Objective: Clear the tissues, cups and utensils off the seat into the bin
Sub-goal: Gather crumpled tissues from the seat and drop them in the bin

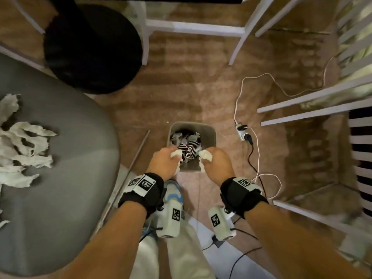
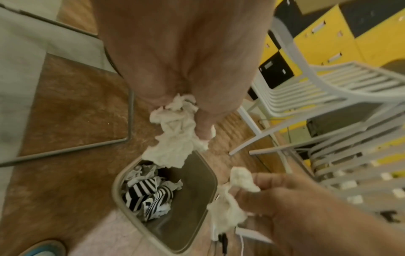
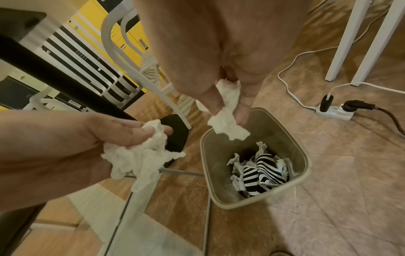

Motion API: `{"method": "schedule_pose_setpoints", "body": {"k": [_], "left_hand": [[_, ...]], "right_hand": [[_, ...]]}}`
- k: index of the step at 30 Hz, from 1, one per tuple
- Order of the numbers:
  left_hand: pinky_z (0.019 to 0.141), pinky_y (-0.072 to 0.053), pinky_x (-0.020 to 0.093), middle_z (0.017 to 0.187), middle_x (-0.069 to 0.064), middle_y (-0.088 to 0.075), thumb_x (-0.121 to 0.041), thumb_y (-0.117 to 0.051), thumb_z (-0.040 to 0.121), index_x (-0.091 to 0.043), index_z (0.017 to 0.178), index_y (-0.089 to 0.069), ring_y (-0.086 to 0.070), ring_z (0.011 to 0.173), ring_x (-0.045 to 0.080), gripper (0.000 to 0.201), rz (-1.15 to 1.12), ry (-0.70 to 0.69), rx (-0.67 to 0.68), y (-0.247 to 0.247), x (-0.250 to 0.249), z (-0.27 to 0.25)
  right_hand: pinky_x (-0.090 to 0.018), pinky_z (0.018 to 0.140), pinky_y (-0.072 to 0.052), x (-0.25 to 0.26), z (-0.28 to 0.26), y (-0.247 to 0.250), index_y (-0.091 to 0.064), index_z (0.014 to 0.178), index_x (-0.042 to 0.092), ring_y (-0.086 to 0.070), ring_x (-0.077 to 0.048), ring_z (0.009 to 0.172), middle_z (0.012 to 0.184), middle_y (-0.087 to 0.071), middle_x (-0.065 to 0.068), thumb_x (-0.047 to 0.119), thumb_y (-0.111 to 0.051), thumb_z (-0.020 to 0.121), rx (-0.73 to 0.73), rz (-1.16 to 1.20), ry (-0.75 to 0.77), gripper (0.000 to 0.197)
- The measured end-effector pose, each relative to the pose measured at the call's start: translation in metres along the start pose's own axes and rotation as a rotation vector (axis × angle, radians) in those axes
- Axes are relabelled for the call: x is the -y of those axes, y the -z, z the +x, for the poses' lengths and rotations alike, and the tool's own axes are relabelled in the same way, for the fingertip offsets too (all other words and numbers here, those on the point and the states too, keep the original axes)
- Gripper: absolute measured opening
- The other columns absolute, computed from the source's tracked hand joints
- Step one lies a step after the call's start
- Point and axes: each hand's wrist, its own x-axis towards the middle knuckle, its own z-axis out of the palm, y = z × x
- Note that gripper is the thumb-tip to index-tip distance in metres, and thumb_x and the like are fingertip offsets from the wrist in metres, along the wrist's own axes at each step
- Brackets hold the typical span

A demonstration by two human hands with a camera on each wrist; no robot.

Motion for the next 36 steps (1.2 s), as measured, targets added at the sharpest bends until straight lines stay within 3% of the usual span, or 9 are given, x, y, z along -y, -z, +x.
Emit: {"method": "schedule_pose_setpoints", "body": {"k": [5, 11, 17, 21, 26, 28, 32, 34, 36], "left_hand": [[0.092, -0.043, 0.033, 0.122, 0.015, -0.063, -0.023, -0.057, 0.094, -0.014, 0.120, -0.061, -0.057, 0.114, 0.032, 0.028, 0.048, 0.014, -0.109, -0.031, 0.004, 0.035], [0.118, -0.023, 0.038, 0.160, -0.002, -0.018, -0.039, -0.047, 0.098, -0.033, 0.153, -0.013, -0.025, 0.145, 0.021, 0.064, -0.167, 0.054, 0.191, -0.040, 0.010, 0.046], [0.095, -0.035, 0.017, 0.137, 0.000, -0.052, -0.032, -0.051, 0.098, -0.024, 0.127, -0.059, -0.052, 0.118, 0.013, 0.031, -0.237, -0.004, 0.085, 0.000, 0.022, -0.019], [0.077, -0.039, 0.001, 0.112, -0.007, -0.065, -0.020, -0.057, 0.095, -0.026, 0.103, -0.068, -0.060, 0.096, -0.003, 0.015, -0.466, -0.080, -0.068, 0.045, 0.042, -0.082], [0.075, -0.047, 0.010, 0.092, -0.007, -0.071, -0.011, -0.060, 0.093, -0.021, 0.093, -0.069, -0.066, 0.087, 0.004, 0.014, -0.659, -0.015, -0.501, 0.119, 0.098, -0.144], [0.078, -0.049, 0.016, 0.099, -0.005, -0.069, -0.010, -0.060, 0.092, -0.022, 0.096, -0.068, -0.064, 0.087, 0.003, 0.014, -0.604, 0.052, -0.728, 0.148, 0.127, -0.162], [0.104, -0.040, 0.038, 0.124, 0.008, -0.051, -0.012, -0.065, 0.085, -0.015, 0.117, -0.059, -0.048, 0.118, 0.023, 0.033, -0.291, 0.250, -1.094, 0.193, 0.178, -0.178], [0.110, -0.031, 0.042, 0.138, 0.014, -0.041, -0.015, -0.068, 0.081, -0.014, 0.127, -0.054, -0.037, 0.131, 0.031, 0.048, -0.150, 0.335, -1.164, 0.208, 0.197, -0.178], [0.112, -0.026, 0.046, 0.150, 0.015, -0.029, -0.021, -0.069, 0.083, -0.018, 0.138, -0.046, -0.026, 0.138, 0.034, 0.059, -0.116, 0.415, -1.072, 0.214, 0.211, -0.172]], "right_hand": [[-0.037, 0.093, -0.049, -0.016, 0.023, -0.008, -0.066, 0.117, 0.008, -0.061, -0.033, 0.108, 0.114, -0.067, -0.016, 0.015, -0.063, 0.087, -0.061, -0.044, -0.055, 0.030], [-0.035, 0.100, -0.040, -0.031, 0.038, -0.009, -0.022, 0.149, 0.017, -0.047, -0.033, 0.123, 0.139, -0.039, -0.017, 0.026, -0.065, 0.088, 0.133, -0.141, -0.052, 0.076], [-0.031, 0.093, -0.044, 0.001, 0.011, 0.006, -0.051, 0.130, 0.017, -0.056, -0.030, 0.108, 0.133, -0.044, -0.011, 0.024, -0.056, 0.090, 0.154, -0.226, 0.018, 0.040], [-0.030, 0.091, -0.043, 0.062, -0.012, 0.008, -0.059, 0.120, 0.021, -0.055, -0.020, 0.110, 0.127, -0.054, -0.003, 0.026, -0.059, 0.092, 0.166, -0.259, 0.193, 0.029], [-0.032, 0.092, -0.044, 0.172, -0.043, -0.014, -0.058, 0.118, 0.025, -0.054, -0.017, 0.111, 0.120, -0.055, 0.001, 0.029, -0.057, 0.093, 0.200, -0.332, 0.494, 0.026], [-0.032, 0.097, -0.042, 0.214, -0.051, -0.035, -0.056, 0.120, 0.024, -0.051, -0.018, 0.117, 0.122, -0.053, 0.002, 0.029, -0.058, 0.092, 0.217, -0.377, 0.626, 0.029], [-0.033, 0.100, -0.041, 0.280, -0.064, -0.087, -0.050, 0.129, 0.023, -0.049, -0.020, 0.117, 0.128, -0.046, 0.001, 0.034, -0.062, 0.088, 0.239, -0.495, 0.842, 0.044], [-0.036, 0.108, -0.034, 0.303, -0.070, -0.116, -0.039, 0.140, 0.023, -0.035, -0.025, 0.133, 0.145, -0.034, -0.003, 0.038, -0.064, 0.087, 0.267, -0.562, 0.884, 0.061], [-0.038, 0.112, -0.028, 0.318, -0.073, -0.143, -0.026, 0.148, 0.024, -0.019, -0.027, 0.142, 0.156, -0.017, -0.005, 0.041, -0.065, 0.085, 0.282, -0.623, 0.883, 0.076]]}}
